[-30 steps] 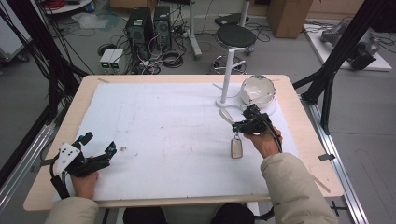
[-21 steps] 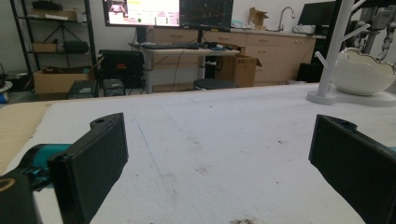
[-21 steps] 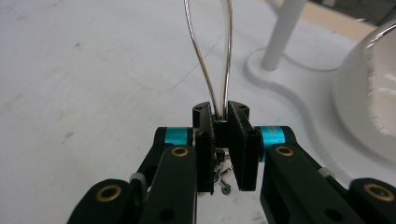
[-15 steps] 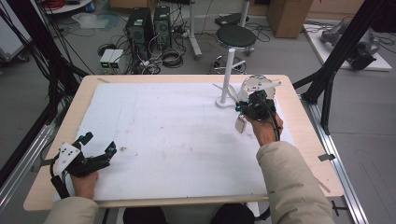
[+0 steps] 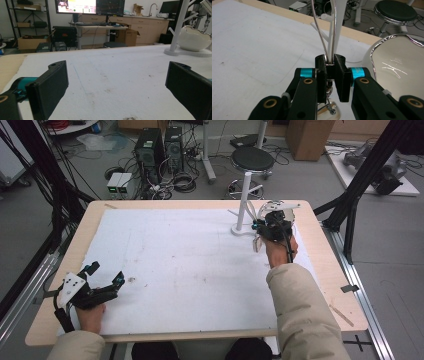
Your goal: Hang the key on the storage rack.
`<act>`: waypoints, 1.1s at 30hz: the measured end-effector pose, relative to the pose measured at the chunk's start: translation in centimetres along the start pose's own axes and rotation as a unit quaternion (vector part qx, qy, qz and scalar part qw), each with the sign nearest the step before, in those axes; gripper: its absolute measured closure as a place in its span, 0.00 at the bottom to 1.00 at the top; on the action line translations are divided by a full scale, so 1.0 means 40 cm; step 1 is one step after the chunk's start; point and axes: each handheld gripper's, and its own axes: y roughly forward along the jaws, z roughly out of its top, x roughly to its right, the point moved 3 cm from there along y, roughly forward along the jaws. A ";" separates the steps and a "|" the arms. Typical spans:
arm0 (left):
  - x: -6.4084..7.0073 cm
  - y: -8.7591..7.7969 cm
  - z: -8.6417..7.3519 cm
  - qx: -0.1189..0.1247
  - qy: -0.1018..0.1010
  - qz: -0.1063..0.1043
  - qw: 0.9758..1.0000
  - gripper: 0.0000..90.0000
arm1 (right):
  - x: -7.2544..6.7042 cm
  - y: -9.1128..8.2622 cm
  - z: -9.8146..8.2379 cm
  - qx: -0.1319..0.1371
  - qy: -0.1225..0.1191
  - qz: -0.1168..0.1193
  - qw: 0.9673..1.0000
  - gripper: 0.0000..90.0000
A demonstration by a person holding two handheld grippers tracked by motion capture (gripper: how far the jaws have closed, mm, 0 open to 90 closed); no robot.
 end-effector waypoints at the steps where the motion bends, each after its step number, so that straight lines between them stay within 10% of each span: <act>1: -0.001 0.000 0.000 0.000 0.001 0.000 1.000 0.06 | 0.003 0.004 -0.001 0.000 0.000 -0.001 1.000 0.91; 33: 0.001 0.000 0.000 0.001 0.002 -0.001 1.000 0.06 | 0.015 0.127 -0.026 -0.017 0.048 0.001 0.999 0.91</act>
